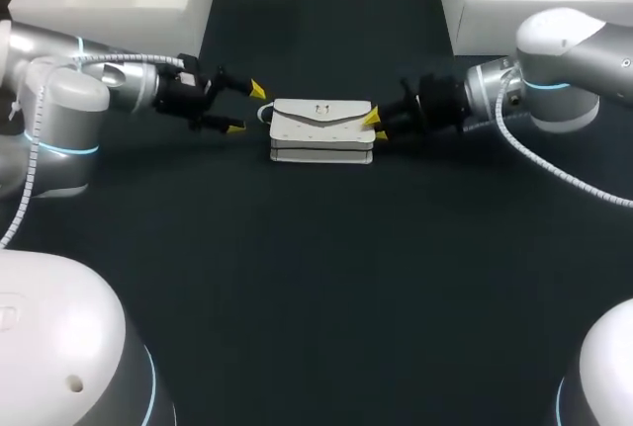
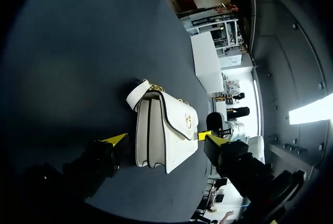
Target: Pick up the bag, open it, inspect its contents, close it, and place it on the opposite side
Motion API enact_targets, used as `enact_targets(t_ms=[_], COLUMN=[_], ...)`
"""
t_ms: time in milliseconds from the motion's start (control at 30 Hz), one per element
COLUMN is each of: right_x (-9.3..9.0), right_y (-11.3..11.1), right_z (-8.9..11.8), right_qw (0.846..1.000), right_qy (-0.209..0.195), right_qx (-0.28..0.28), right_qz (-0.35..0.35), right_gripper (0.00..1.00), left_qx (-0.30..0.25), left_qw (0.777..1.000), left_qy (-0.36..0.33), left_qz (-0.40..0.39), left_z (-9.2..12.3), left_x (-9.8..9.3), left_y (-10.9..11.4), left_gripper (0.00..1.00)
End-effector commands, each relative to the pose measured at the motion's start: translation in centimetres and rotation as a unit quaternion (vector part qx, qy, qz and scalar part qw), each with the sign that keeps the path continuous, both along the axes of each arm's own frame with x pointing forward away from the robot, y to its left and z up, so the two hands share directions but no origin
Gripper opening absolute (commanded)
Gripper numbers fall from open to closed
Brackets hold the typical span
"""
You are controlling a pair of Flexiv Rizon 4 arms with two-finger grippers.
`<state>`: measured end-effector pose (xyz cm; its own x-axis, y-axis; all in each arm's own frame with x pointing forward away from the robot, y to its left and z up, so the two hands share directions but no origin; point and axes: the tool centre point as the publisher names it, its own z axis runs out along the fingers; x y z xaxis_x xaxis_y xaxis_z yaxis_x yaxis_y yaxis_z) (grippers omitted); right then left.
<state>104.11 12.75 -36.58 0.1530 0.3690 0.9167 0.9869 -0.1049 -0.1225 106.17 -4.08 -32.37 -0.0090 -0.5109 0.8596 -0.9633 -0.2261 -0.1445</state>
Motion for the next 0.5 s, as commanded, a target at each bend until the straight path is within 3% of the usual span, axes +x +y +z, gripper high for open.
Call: enact_targets(t_ms=[33, 67, 233, 500], right_x=[0.7, 0.7, 0.7, 0.6], right_y=[0.2, 0.3, 0.2, -2.3], right_z=[-0.3, -0.3, -0.3, 0.5], right_qw=[1.0, 1.0, 0.999, 0.999], right_qy=[0.007, 0.007, 0.006, -0.005], right_qx=[0.004, 0.003, -0.006, -0.029], right_qz=[0.02, 0.022, 0.035, 0.046], right_gripper=[0.12, 0.0, 0.0, 0.0], left_qx=[0.002, 0.002, 0.01, 0.04], left_qw=[1.0, 1.0, 1.0, 0.998], left_qy=[0.001, 0.001, 0.019, 0.049], left_qz=[0.002, 0.003, -0.009, -0.03], left_z=[0.0, -0.1, -0.1, 1.0], left_x=[0.0, 0.0, 0.2, 0.6], left_y=[0.3, 0.3, 0.7, 2.2], left_gripper=[1.0, 1.0, 1.0, 1.0])
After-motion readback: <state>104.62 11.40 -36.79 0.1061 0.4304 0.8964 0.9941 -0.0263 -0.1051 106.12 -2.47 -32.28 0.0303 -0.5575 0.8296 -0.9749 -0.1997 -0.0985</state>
